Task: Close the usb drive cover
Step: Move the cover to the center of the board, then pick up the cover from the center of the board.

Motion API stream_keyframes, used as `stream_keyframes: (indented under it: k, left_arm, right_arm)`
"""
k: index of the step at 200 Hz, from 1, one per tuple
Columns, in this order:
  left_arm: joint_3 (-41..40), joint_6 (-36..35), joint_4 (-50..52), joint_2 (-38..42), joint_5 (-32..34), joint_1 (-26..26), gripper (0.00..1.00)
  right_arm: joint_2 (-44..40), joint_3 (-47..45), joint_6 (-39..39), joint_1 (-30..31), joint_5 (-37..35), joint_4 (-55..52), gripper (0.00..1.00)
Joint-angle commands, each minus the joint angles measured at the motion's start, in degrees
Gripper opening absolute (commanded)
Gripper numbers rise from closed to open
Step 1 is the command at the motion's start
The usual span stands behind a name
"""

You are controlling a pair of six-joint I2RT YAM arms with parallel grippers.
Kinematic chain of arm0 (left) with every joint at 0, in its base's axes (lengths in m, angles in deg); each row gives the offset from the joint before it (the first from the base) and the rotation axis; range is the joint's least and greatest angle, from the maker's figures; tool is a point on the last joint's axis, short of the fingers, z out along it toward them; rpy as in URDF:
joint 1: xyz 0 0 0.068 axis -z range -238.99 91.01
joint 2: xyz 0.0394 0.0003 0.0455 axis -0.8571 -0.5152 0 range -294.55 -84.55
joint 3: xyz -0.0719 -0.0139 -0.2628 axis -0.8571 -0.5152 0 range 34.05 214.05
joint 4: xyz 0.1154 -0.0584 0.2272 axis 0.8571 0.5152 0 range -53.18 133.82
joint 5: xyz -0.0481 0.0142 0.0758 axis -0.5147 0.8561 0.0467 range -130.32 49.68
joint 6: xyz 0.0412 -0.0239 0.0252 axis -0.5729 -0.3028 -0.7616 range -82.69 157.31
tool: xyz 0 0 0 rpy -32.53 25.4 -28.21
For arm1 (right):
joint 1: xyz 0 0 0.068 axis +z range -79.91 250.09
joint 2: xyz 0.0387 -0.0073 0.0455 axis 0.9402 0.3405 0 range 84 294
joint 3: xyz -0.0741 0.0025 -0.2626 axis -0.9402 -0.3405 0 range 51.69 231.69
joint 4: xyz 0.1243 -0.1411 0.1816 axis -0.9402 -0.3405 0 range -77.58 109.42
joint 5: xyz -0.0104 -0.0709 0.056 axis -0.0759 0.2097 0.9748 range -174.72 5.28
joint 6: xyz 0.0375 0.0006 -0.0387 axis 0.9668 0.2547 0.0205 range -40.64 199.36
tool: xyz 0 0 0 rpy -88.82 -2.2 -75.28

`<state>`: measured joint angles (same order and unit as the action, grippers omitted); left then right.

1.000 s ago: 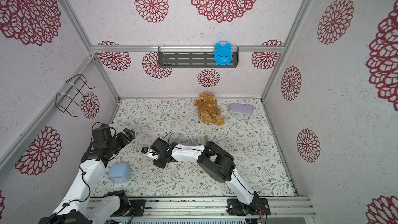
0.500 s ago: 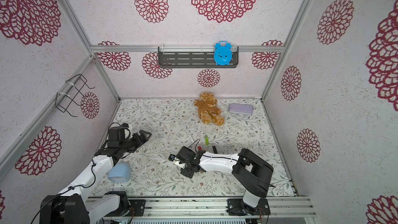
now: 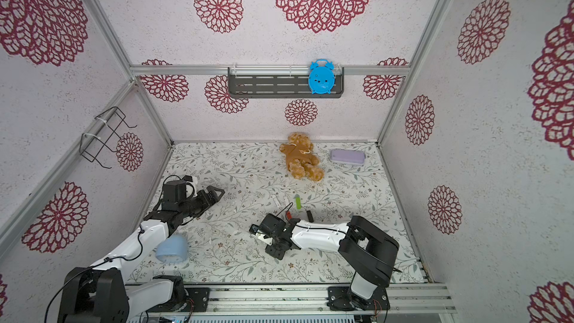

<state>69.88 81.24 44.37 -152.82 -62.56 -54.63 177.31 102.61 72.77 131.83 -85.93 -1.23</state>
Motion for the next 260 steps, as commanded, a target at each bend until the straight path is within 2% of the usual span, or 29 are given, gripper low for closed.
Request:
stream_keyframes:
  k: [1, 65, 109, 166, 260]
  left_arm:
    - [0.21, -0.53, -1.66, 0.05, -0.39, 0.39, 0.94]
    - [-0.28, -0.5, -2.1, 0.15, -0.96, 0.39, 0.95]
    - [-0.5, -0.55, -2.1, -0.01, -0.68, 0.36, 0.95]
    - [0.11, -0.85, -1.93, -0.68, -1.05, 0.39, 0.95]
    - [0.73, -1.47, -1.53, -1.25, -0.96, 0.36, 0.96]
  right_arm:
    - [-3.29, -0.73, 0.0, -0.48, 0.66, -2.15, 0.44]
    - [-3.33, 0.22, -2.02, -0.75, 1.25, -5.47, 0.46]
    - [-3.26, 1.46, 1.85, -1.35, 1.81, -5.6, 0.46]
    - [3.45, 8.3, 6.35, -0.72, 1.12, -9.49, 0.46]
    - [6.5, 10.08, 7.67, 0.84, -1.68, -11.11, 0.44]
